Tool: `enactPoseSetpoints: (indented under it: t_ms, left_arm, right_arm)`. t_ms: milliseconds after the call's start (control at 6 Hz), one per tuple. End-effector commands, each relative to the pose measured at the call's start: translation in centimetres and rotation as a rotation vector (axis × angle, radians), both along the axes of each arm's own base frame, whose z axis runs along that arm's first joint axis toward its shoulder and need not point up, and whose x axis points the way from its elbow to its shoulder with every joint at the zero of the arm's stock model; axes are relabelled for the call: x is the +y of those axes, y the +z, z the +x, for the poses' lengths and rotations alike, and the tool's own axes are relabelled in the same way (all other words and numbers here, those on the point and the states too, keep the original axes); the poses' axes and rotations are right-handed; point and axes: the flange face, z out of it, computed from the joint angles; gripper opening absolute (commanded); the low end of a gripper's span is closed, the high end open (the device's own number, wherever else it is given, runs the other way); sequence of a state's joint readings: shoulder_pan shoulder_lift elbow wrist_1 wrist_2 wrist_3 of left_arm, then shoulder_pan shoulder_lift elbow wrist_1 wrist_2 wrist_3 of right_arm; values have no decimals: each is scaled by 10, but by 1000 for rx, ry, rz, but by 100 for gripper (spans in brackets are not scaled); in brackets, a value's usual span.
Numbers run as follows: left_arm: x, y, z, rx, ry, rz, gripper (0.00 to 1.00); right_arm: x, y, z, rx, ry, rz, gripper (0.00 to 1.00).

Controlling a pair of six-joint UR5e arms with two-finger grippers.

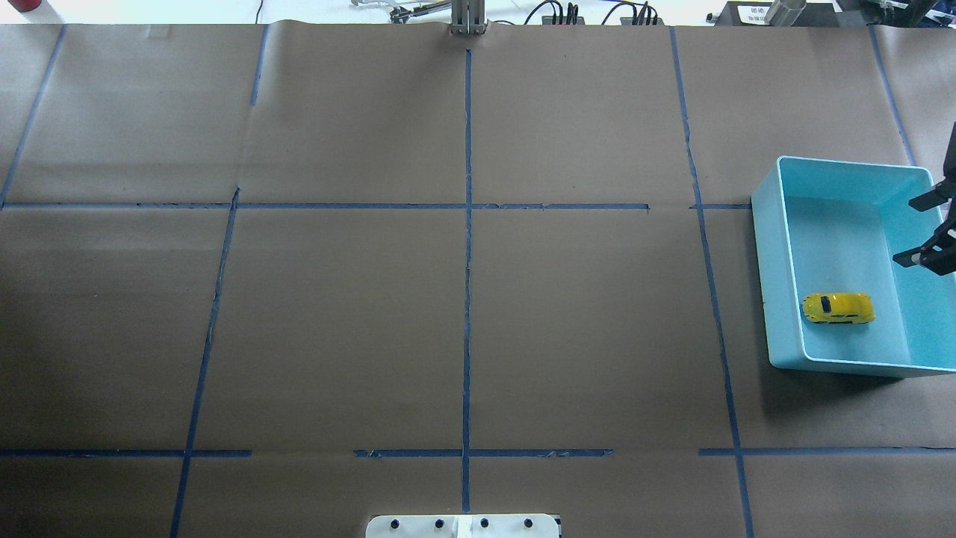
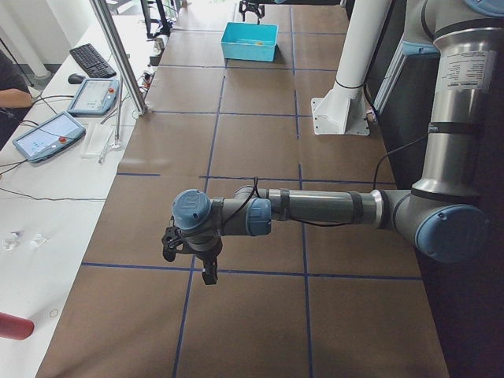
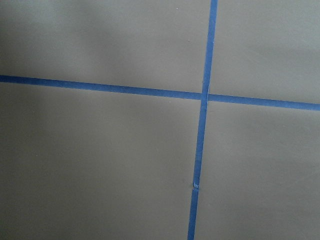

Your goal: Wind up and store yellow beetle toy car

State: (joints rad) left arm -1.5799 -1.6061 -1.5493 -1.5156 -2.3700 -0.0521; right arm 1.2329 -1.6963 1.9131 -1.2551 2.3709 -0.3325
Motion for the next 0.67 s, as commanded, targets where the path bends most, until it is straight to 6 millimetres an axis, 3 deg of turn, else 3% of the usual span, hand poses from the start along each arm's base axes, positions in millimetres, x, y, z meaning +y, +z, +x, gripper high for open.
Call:
enactPoseSetpoints:
  t_ms: [0, 167, 333, 500]
  left_arm:
    - [0, 0, 0, 0, 0, 0, 100]
    - [0, 0, 0, 0, 0, 0, 100]
    - [0, 0, 0, 0, 0, 0, 100]
    - [0, 0, 0, 0, 0, 0, 100]
  right_arm:
    - [8, 28, 46, 0, 264, -308, 100]
    - [8, 36, 71, -2, 411, -460, 100]
    - [11, 40, 117, -3, 526, -539, 100]
    - [20, 31, 138, -26, 559, -595, 100]
